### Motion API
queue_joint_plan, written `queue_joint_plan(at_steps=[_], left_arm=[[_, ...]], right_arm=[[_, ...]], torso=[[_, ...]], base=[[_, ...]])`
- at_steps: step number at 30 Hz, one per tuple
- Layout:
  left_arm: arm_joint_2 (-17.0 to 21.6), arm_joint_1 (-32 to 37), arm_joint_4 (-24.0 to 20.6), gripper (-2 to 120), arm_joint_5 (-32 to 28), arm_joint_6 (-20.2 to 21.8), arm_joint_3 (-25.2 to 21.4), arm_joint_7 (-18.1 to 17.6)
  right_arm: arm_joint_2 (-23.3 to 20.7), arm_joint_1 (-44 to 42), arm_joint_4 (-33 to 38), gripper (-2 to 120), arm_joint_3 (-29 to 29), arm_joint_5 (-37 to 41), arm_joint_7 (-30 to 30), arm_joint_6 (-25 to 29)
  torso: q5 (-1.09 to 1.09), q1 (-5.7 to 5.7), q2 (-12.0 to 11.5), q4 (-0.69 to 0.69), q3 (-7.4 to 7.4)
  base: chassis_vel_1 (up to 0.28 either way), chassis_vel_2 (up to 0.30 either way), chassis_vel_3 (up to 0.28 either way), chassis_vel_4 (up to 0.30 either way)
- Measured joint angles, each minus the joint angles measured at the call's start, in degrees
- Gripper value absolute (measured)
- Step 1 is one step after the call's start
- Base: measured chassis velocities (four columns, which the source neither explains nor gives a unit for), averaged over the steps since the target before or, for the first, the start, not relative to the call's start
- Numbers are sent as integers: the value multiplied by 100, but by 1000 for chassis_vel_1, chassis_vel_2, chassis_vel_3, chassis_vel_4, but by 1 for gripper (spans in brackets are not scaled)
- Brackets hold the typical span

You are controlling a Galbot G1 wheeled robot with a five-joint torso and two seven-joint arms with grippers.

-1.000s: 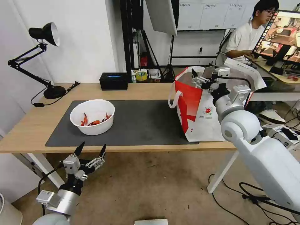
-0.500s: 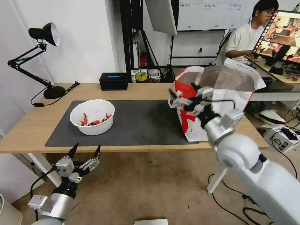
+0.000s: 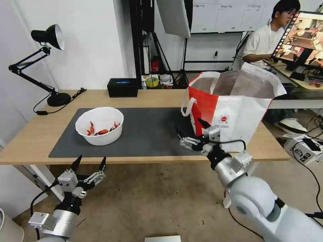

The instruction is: Pick up the trash from the table and place it into the takeout bag.

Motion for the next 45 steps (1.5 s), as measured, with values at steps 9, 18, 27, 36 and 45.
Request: queue_joint_plan(at_steps=[9,18,27,36,45], left_arm=[[6,-22,48,100,-6,-12,18,8],[4,-44,67,100,-14,-18,18,12],[2,-83,105,100,-16,-18,25,15],[15,-84,143,100,-18,-18,17,18],[305,-292,160,100,-275,51,-147,-97]], right_arm=[[287,-789,-184,100,195,-515,77,336],[499,-1427,-484,100,314,-1144,566,701],[516,-1602,-648,100,322,-1262,612,767],[505,-1570,-679,100,287,-1223,613,703],[501,-1561,-679,100,283,-1213,612,694]], torso=[[0,0,0,0,0],[0,0,-1,0,0],[0,0,0,0,0],[0,0,0,1,1],[-1,0,0,1,0]], base=[[0,0,0,0],[0,0,0,0],[0,0,0,0],[0,0,0,0],[0,0,0,0]])
